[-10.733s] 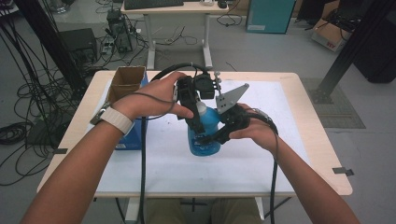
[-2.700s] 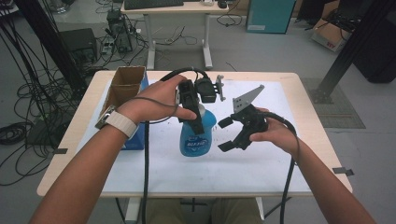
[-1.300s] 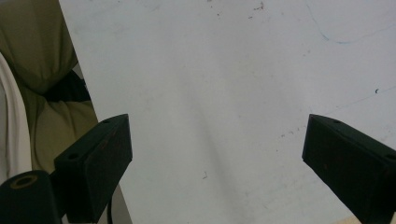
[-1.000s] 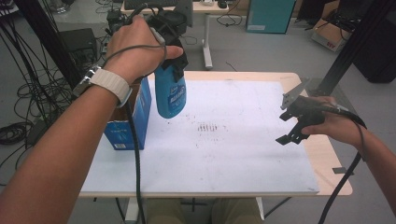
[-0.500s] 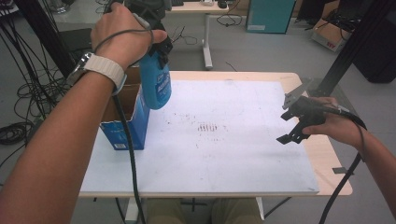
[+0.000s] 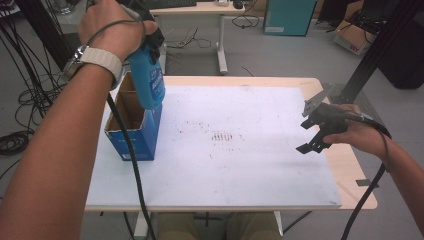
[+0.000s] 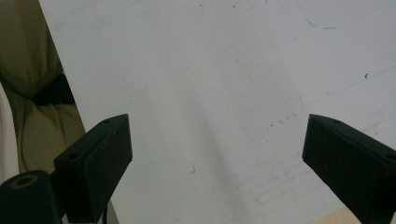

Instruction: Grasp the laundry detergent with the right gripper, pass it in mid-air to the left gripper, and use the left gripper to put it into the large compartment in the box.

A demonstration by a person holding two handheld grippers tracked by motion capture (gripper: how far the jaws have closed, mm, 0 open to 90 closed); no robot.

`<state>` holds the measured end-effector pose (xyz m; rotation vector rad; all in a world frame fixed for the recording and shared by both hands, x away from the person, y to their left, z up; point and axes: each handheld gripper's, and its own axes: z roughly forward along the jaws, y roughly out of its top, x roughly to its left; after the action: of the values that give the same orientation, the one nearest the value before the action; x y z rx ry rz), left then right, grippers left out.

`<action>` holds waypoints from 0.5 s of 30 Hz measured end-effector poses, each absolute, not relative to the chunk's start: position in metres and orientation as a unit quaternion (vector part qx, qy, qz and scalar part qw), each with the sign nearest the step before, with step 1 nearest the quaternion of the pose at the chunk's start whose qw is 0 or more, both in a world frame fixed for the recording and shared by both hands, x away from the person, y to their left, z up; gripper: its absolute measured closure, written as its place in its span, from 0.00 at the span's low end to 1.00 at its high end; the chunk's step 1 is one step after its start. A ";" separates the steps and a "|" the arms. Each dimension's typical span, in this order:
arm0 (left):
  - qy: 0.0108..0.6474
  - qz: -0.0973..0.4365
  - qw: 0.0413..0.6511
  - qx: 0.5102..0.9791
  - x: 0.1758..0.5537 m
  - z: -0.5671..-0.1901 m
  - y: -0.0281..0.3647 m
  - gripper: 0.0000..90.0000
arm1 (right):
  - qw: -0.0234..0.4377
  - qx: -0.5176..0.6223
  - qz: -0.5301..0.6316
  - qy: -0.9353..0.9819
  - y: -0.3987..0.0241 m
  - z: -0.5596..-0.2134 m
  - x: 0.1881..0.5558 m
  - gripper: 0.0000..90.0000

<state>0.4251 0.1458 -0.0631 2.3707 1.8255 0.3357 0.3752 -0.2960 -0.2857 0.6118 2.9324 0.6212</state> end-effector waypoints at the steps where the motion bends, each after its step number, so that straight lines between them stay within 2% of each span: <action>1: 0.609 0.114 0.065 0.782 0.426 -0.064 0.149 0.42 | 0.040 0.198 0.201 0.959 -0.296 -0.286 0.376 0.09; 15: 0.643 0.132 0.058 0.752 0.433 -0.080 0.180 0.42 | 0.034 0.195 0.200 0.960 -0.293 -0.294 0.382 0.09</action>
<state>0.4329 0.1800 -0.0804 2.2785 1.9495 0.4009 0.3821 -0.2931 -0.2937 0.6010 2.9514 0.6142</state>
